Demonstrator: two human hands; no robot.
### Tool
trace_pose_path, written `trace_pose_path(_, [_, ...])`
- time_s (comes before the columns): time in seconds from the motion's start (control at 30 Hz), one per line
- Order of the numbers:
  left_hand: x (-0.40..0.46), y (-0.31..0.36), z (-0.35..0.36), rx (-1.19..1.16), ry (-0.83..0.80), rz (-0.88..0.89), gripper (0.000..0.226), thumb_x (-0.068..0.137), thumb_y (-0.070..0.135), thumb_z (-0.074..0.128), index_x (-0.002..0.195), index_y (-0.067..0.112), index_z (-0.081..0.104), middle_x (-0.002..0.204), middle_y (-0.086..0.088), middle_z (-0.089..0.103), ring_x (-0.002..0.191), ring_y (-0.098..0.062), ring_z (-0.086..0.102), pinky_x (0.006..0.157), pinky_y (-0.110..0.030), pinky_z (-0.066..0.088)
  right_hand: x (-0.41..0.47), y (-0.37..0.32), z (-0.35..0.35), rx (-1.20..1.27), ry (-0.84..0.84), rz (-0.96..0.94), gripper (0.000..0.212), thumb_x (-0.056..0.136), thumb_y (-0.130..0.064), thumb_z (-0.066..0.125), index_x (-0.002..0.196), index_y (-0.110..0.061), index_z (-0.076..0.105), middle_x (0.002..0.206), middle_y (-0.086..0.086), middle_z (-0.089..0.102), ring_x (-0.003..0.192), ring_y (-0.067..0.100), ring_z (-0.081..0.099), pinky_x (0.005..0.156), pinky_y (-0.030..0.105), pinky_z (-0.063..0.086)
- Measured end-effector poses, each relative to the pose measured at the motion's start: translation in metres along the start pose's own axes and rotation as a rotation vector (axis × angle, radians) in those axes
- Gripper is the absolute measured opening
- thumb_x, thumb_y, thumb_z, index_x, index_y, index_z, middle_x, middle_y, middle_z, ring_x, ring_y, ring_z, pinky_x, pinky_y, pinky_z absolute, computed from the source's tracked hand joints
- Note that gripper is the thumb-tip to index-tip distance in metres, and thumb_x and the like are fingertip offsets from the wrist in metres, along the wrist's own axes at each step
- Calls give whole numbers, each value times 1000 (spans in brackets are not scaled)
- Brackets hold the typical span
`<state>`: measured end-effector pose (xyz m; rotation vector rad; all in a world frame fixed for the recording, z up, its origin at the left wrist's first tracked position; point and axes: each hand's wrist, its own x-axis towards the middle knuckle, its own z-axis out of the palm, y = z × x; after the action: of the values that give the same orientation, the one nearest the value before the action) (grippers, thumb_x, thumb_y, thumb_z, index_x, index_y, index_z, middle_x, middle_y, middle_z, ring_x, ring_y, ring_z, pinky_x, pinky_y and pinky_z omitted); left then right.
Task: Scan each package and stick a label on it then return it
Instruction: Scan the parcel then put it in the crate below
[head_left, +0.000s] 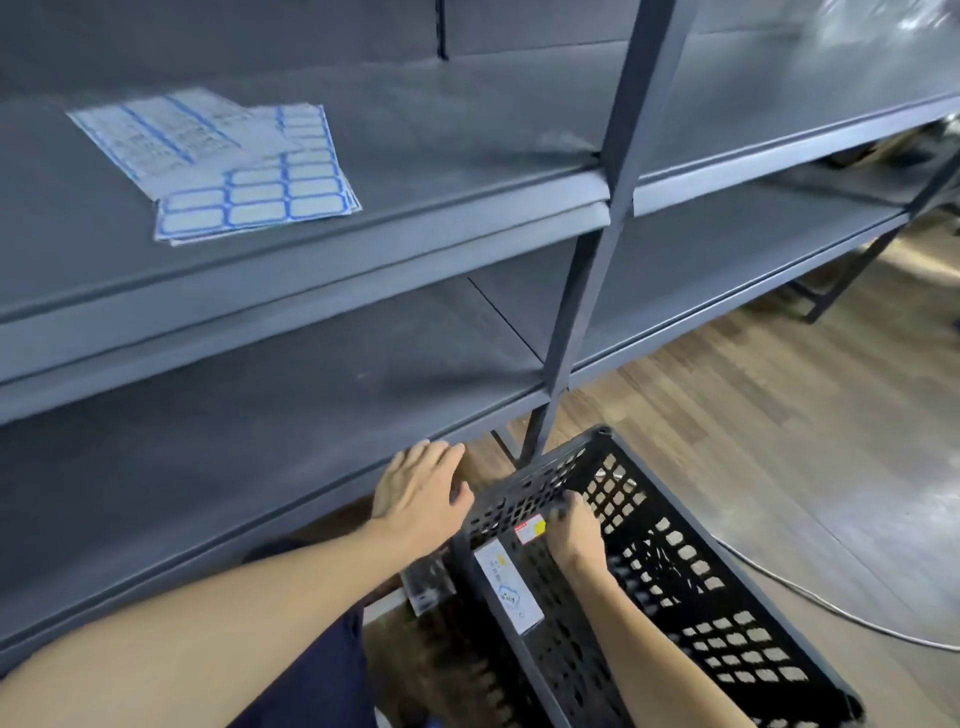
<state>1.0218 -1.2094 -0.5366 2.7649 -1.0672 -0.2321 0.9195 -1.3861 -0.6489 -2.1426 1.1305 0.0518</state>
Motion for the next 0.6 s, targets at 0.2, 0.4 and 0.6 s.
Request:
trace_pose_path(0.2, [-29,-9,-72,-9,25,16,52,96,43,37,143,19,37,145,0,42,135,-21,33,109,-35,25,-43,-98,-80,-91,253,-230,34,94,-20,46,124,-5,52,121,14,59,109,31,55,89,36,45])
trace_pose_path(0.4, [-57,-10,-154,-77,121,56,58,96,46,39,148,21,32,150,-1,37,136,-23,34,110,-38,27,-104,-195,-163,38,584,-390,31,92,-17,46,115,0,54,114,19,60,103,36,55,82,38,41])
trace_pose_path(0.6, [-86,-18,-232,-88,312,76,55,93,44,42,143,21,40,144,-4,45,130,-27,41,104,-35,33,-155,-297,-193,38,573,-595,45,94,-25,43,134,-4,45,132,15,52,120,34,46,91,38,36])
